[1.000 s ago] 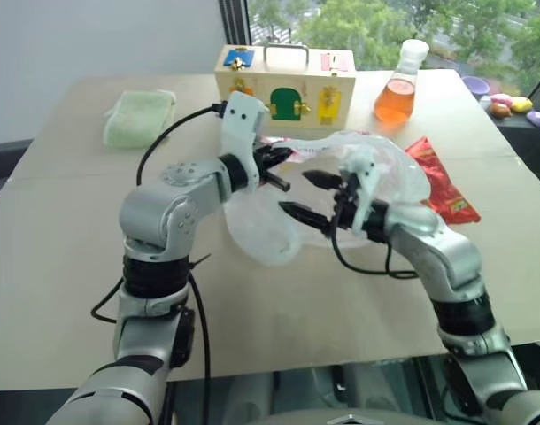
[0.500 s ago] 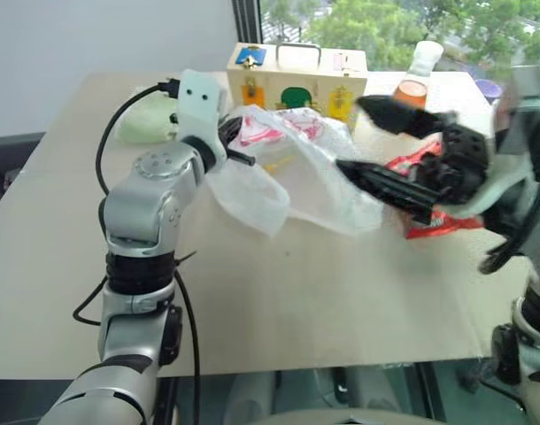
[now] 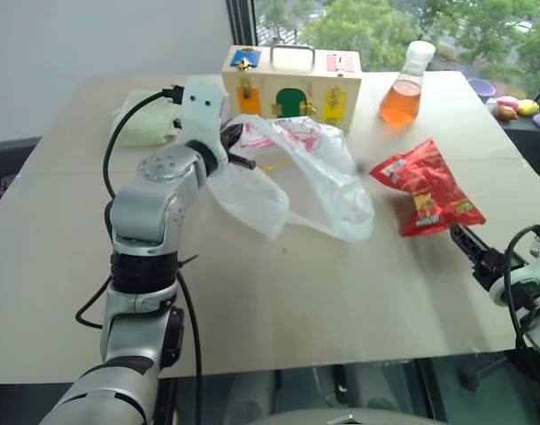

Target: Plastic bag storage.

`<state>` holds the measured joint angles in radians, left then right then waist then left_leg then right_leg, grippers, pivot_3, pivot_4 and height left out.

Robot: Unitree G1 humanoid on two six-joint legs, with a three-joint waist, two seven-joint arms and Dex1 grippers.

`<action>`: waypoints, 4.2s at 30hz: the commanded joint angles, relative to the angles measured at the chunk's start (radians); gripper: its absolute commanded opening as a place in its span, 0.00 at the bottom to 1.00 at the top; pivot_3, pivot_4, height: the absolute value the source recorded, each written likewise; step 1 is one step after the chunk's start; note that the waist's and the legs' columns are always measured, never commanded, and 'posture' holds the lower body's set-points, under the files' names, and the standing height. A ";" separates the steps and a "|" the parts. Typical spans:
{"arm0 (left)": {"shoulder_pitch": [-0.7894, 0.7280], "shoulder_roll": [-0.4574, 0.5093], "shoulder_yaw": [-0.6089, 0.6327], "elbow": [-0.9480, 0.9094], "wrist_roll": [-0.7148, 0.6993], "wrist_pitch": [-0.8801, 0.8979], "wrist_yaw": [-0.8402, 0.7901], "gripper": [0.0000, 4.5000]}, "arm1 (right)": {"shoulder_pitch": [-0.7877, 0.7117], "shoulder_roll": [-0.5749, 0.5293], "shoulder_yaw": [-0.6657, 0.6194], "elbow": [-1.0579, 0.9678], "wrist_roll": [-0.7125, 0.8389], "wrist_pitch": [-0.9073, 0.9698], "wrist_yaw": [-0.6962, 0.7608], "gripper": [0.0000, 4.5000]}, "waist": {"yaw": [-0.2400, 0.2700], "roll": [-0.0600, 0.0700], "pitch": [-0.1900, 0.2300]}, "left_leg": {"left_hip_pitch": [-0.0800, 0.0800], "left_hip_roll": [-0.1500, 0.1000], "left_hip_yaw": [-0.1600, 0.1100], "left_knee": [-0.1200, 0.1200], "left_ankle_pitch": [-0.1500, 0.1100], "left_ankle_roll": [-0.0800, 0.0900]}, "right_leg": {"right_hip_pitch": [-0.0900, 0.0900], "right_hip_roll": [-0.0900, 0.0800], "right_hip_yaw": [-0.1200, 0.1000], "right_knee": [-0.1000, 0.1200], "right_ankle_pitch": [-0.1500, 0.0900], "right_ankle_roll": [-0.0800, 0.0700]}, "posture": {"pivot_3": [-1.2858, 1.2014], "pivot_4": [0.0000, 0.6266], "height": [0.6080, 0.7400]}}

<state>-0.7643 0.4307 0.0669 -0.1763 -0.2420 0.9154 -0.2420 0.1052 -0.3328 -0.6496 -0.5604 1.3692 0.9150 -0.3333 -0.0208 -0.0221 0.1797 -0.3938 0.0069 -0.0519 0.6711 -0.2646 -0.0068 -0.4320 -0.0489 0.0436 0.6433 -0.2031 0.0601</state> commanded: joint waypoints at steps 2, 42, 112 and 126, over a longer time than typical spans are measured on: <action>-0.006 0.005 0.004 -0.020 0.007 -0.015 -0.010 0.00 | -0.074 0.002 0.024 0.099 0.040 -0.080 -0.042 0.98 | -0.001 0.000 0.000 | 0.001 0.001 0.000 0.000 0.000 0.000 | 0.001 0.001 0.000 0.000 0.000 0.000 | 0.52 0.24 1.00; -0.124 -0.062 0.013 0.105 -0.021 0.047 -0.010 0.00 | 0.094 -0.224 -0.077 -0.339 0.598 -0.360 0.402 0.01 | -0.002 0.002 0.001 | -0.001 0.002 -0.001 0.001 0.000 0.001 | 0.001 0.002 -0.001 -0.001 0.000 0.000 | 0.52 0.24 1.00; 0.117 -0.059 0.049 -0.315 -0.472 0.196 -0.173 0.00 | -0.735 0.242 0.809 0.615 -0.111 -0.398 0.074 0.13 | -0.009 0.001 0.001 | -0.002 0.003 0.001 0.004 -0.002 0.003 | 0.000 0.002 0.000 0.001 0.000 0.000 | 0.52 0.24 1.00; 0.123 -0.052 0.121 -0.222 -0.442 0.166 -0.074 0.00 | -0.558 -0.012 0.771 0.272 -0.453 -0.210 0.387 0.98 | -0.008 0.003 0.002 | -0.003 0.001 -0.001 0.003 -0.002 0.003 | -0.001 0.001 -0.002 0.001 0.001 0.000 | 0.52 0.24 1.00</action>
<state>-0.6391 0.3480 0.1545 -0.4073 -0.7054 1.1312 -0.2932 -0.4712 -0.2853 0.1580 -0.1333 0.9280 0.6752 -0.0072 -0.0285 -0.0194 0.1814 -0.3973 0.0070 -0.0532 0.6744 -0.2663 -0.0036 -0.4332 -0.0487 0.0416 0.6438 -0.2027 0.0598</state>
